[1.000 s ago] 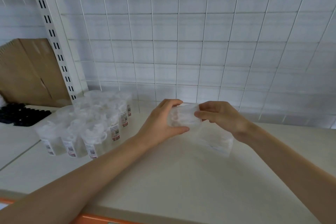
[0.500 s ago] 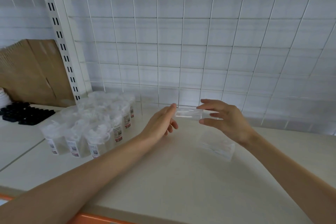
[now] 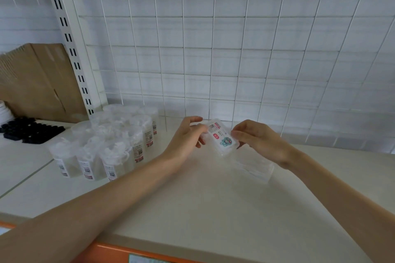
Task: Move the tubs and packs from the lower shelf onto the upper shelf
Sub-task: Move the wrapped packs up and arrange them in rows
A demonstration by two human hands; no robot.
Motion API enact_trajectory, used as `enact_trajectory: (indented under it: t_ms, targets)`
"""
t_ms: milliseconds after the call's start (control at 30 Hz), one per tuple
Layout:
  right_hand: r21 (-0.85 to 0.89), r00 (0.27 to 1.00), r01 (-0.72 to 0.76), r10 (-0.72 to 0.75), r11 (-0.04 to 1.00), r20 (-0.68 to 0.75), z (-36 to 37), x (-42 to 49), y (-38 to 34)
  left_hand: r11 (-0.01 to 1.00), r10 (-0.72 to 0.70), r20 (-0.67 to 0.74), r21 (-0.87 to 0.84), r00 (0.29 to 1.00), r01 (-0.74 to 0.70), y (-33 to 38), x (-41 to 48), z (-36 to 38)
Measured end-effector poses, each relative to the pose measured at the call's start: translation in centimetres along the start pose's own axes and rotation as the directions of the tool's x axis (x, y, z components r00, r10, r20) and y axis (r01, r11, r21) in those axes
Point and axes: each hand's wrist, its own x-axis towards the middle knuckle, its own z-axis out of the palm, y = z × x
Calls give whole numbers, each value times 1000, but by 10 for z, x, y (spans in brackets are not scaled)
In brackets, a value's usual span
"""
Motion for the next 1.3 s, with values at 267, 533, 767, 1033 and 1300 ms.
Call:
enact_trajectory:
  t_ms: [267, 533, 767, 1033, 1300]
  targets:
    - [-63, 1000, -23, 23, 998, 6, 6, -1, -1, 994, 63, 32, 84, 998, -66, 3, -3, 0]
    - [-207, 990, -102, 78, 973, -119, 16, 3, 4, 873, 129, 197, 443, 972, -206, -12, -12, 6]
    - [-528, 997, -16, 51, 849, 51, 16, -4, 4, 836, 97, 177, 520, 979, -177, -12, -8, 3]
    - [-651, 978, -4, 138, 759, 154, -13, -6, 6, 484, 211, 199, 829, 957, -279, -15, 1, -17]
    - [-573, 998, 42, -5, 818, 67, -1, -1, 17, 98, 243, 200, 968, 949, -230, -14, -7, -12]
